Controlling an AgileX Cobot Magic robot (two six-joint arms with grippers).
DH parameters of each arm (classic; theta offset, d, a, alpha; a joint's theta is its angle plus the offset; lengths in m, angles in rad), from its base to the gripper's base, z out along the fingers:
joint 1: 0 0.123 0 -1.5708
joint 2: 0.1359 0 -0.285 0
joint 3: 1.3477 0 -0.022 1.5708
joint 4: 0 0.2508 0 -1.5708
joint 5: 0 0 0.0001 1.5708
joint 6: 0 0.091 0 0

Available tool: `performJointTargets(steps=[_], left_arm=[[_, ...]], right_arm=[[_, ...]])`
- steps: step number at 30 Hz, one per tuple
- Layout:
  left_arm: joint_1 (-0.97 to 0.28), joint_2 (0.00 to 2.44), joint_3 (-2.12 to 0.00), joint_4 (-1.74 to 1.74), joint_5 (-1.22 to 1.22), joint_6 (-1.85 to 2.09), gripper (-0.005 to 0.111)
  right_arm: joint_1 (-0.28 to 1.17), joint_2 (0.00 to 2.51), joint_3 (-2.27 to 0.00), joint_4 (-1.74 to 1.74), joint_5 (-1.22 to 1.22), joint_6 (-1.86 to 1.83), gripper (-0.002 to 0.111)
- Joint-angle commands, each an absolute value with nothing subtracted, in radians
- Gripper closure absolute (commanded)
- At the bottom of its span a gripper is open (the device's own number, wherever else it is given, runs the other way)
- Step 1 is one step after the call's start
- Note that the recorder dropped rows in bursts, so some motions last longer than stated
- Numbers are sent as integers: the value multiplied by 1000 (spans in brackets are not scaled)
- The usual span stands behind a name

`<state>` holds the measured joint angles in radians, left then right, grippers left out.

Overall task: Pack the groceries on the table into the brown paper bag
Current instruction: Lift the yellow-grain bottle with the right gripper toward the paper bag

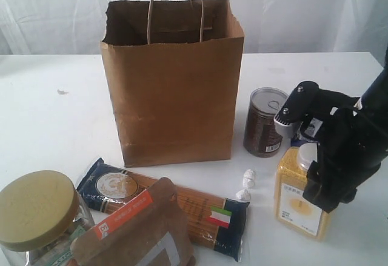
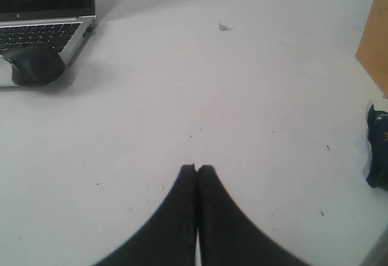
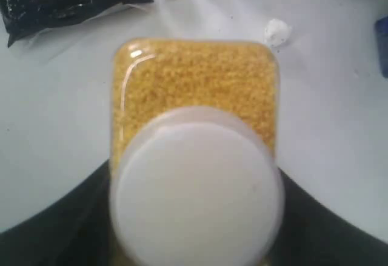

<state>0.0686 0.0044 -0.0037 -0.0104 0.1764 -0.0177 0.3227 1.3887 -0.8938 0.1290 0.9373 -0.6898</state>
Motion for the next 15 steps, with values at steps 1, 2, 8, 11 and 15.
performJointTargets(steps=[1, 2, 8, 11, 15], left_arm=[[69, 0, 0, -18, 172, -19, 107], [69, 0, 0, -18, 172, -19, 107], [69, 0, 0, -18, 172, -19, 107], [69, 0, 0, -18, 172, -19, 107], [69, 0, 0, -18, 172, -19, 107]], right_arm=[[319, 1282, -895, 133, 916, -673, 107], [319, 1261, -895, 133, 916, -671, 108], [319, 1097, -897, 131, 923, -548, 108], [319, 1017, -897, 136, 925, -400, 108], [319, 937, -895, 179, 898, -187, 108]])
